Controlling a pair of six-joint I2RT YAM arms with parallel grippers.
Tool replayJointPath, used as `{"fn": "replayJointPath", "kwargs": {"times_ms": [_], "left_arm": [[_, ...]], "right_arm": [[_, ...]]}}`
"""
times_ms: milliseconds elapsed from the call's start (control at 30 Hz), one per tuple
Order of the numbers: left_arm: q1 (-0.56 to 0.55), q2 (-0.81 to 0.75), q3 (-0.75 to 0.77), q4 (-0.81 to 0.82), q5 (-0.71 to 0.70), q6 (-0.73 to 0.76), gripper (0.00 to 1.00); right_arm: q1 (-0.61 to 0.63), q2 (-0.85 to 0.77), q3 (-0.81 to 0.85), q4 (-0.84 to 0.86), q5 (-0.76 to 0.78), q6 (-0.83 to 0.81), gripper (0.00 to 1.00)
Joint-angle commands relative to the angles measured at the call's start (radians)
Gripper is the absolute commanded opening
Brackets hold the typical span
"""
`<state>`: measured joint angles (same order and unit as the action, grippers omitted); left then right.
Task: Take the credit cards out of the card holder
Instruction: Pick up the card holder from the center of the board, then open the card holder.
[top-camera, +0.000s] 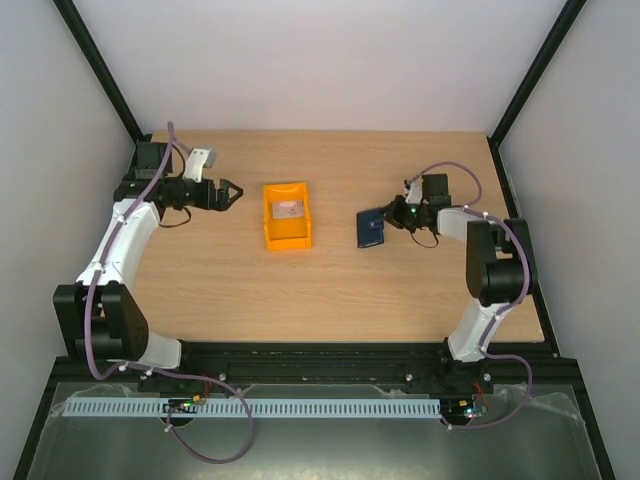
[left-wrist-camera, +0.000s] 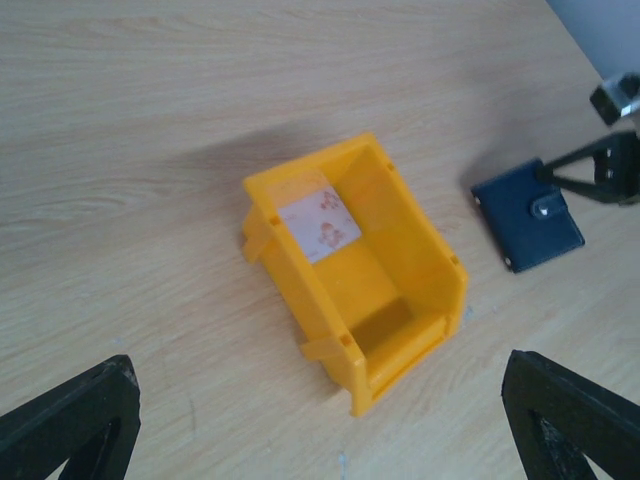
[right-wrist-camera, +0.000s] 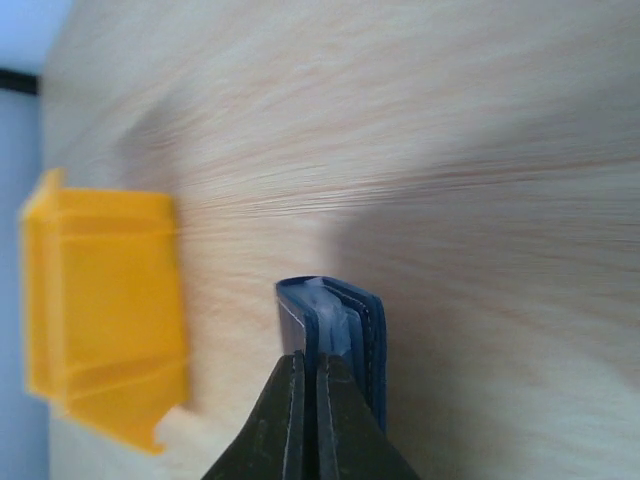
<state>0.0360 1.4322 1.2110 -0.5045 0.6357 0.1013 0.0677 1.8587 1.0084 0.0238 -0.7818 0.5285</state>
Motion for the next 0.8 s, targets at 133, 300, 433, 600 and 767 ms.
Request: {"fn": "replayJointPath", "kwargs": {"times_ms": [133,300,433,600,767], "left_arm": [[-0.084,-0.022,0.154,-0.271,0.192,0.191,0.96],[-0.142,-0.059,0.222,-0.361,0.41,0.245,0.93],[-0.187,-0.082,0.248,-0.381,0.506,0.242,0.94],[-0.188,-0.098,0.263,-0.401,0.548,0.251,0.88],[-0.188,-0.106,0.268,-0.459,0.597,0.313,0.54]], "right_arm": [[0.188,-0.369,-0.004,0.108,-0.12,0.075,0.02],[0.358,-0.497,-0.031,0.393,-0.083,0.238,0.02],[0.483,-0.521,-0.036,0.601,-0.047,0.316,0.02],[0.562,-0.509,-0.015,0.696,-0.047,0.338,0.02],[0.582,-0.51,-0.01,0.724,-0.051,0.344,0.02]]}}
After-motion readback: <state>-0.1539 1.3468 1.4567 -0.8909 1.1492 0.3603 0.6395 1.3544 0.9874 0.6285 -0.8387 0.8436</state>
